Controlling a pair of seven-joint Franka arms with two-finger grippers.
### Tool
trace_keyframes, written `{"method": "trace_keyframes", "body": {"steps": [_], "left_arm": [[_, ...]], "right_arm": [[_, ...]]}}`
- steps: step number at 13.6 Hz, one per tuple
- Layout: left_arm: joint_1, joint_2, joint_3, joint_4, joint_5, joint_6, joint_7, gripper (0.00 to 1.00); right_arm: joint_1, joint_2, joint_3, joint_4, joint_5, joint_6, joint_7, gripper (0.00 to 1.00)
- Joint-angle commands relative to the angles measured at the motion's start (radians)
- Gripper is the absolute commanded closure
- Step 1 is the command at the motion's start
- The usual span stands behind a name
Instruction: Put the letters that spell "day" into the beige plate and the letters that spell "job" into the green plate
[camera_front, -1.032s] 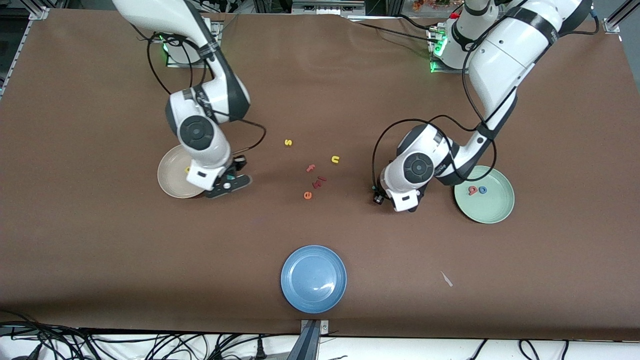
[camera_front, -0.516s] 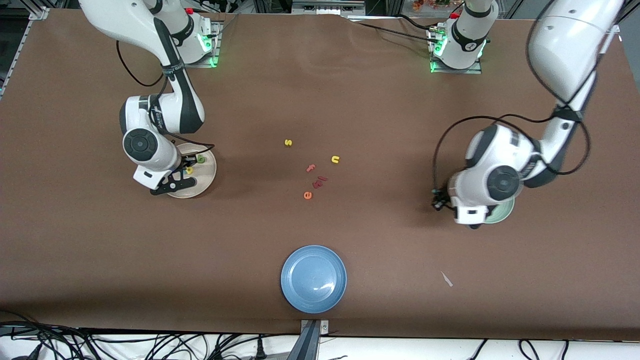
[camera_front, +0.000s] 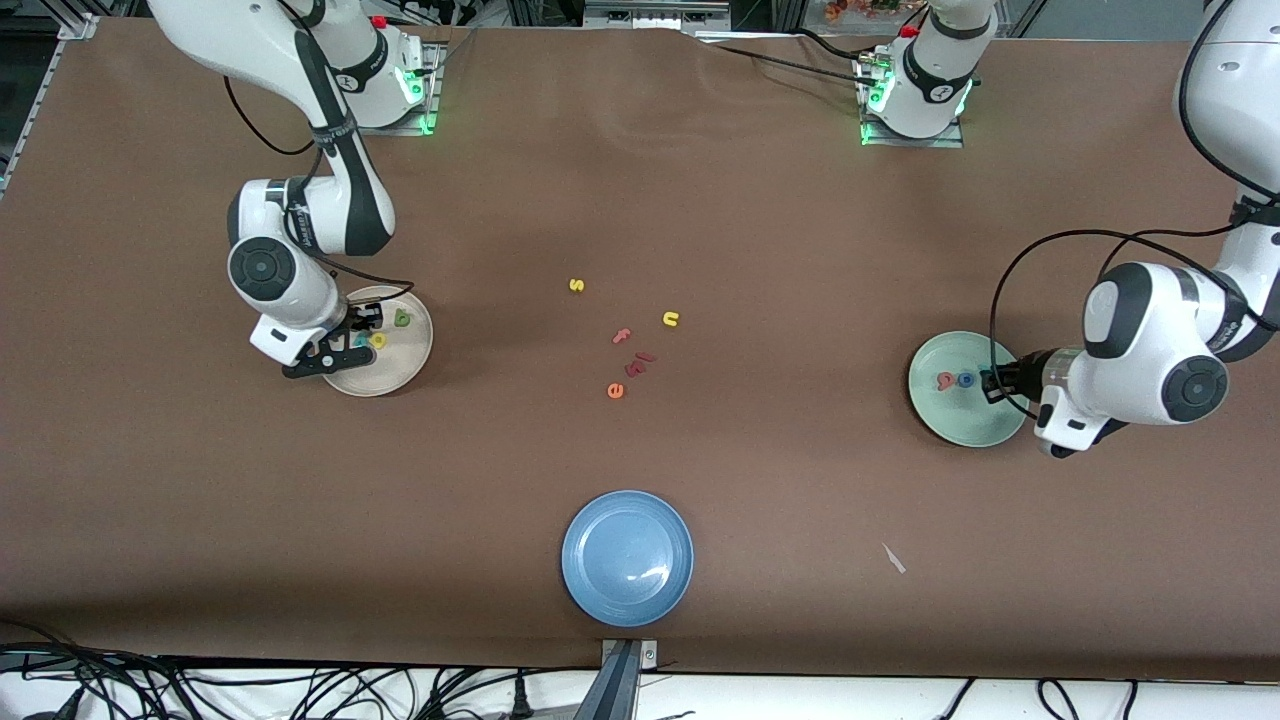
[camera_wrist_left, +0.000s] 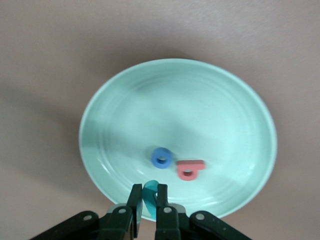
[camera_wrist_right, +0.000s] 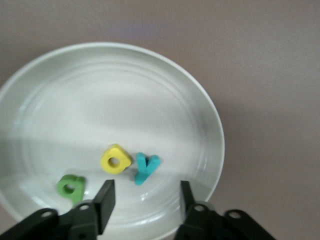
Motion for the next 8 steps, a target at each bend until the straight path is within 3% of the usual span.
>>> {"method": "trace_keyframes", "body": {"steps": [1,2,4,5,8], "left_arm": [[0.022,0.003,-0.011,-0.011,0.029,0.0,0.045,0.98],[0.027,0.003,-0.011,-0.01,0.027,-0.002,0.065,0.9],[0.039,0.003,-0.012,0.002,0.027,0.0,0.075,0.24],[0.039,0.003,-0.012,0.006,0.027,0.0,0.077,0.0],[0.028,-0.022,-0.021,0.058,0.027,-0.008,0.077,0.0]], "right_arm": [[0.008,-0.055,-0.008,0.12,0.004,-0.189,0.001,0.0],[0.008,-0.055,-0.006,0.192,0.008,-0.286,0.001,0.0],[0.008,-0.06,-0.006,0.353,0.067,-0.515,0.007,0.0],[0.008,-0.06,-0.008,0.432,0.07,-0.618,0.009,0.0],[0.01,-0.061,-0.017,0.605,0.067,-0.833,0.007,0.0]]}}
